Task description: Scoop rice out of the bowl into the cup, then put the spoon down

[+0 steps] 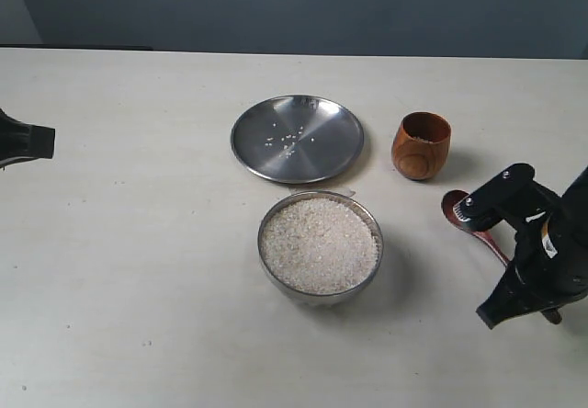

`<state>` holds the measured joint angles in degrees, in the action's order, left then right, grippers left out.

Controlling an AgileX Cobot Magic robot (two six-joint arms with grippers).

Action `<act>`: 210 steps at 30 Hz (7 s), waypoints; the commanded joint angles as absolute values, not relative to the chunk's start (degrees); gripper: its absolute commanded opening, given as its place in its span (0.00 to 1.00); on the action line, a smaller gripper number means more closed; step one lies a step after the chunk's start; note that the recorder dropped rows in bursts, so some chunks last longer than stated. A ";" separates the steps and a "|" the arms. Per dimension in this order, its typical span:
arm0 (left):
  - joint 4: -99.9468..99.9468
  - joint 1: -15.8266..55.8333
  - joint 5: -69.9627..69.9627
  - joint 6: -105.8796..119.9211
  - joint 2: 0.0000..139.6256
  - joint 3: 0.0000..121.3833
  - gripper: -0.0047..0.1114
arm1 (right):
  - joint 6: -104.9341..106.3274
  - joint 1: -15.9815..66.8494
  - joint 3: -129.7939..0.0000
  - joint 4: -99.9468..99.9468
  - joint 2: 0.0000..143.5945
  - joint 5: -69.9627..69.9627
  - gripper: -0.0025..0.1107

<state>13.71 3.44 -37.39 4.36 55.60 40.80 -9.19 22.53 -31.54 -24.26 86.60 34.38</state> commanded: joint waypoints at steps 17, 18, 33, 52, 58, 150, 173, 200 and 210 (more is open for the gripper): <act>13.88 3.60 -36.92 4.35 55.71 41.10 0.04 | -8.52 22.46 -31.82 -19.04 94.61 22.48 0.34; 13.88 3.60 -36.92 4.35 55.71 41.10 0.04 | -8.52 22.46 -31.82 -19.04 94.51 22.23 0.34; 13.88 3.60 -36.92 4.35 55.71 41.10 0.04 | -12.64 22.46 -28.35 -18.93 81.77 23.99 0.34; 13.88 3.60 -36.92 4.35 55.71 41.10 0.04 | -17.77 22.46 -20.30 -18.69 77.81 11.97 0.31; 13.88 3.60 -36.92 4.35 55.71 41.10 0.04 | -19.75 22.34 -20.30 -19.75 81.48 10.59 0.31; 13.88 3.60 -36.92 4.35 55.71 41.10 0.04 | -2.03 63.40 -56.49 -50.08 95.00 69.96 0.02; 13.88 3.60 -36.92 4.35 55.71 41.10 0.04 | -2.17 63.40 -56.36 -47.12 96.55 69.96 0.02; 13.88 3.60 -36.92 4.35 55.71 41.10 0.04 | 0.41 63.40 -56.36 -36.49 96.55 69.96 0.02; 13.88 3.60 -36.92 4.35 55.71 41.10 0.04 | -6.40 63.40 -56.36 -36.01 96.55 69.96 0.02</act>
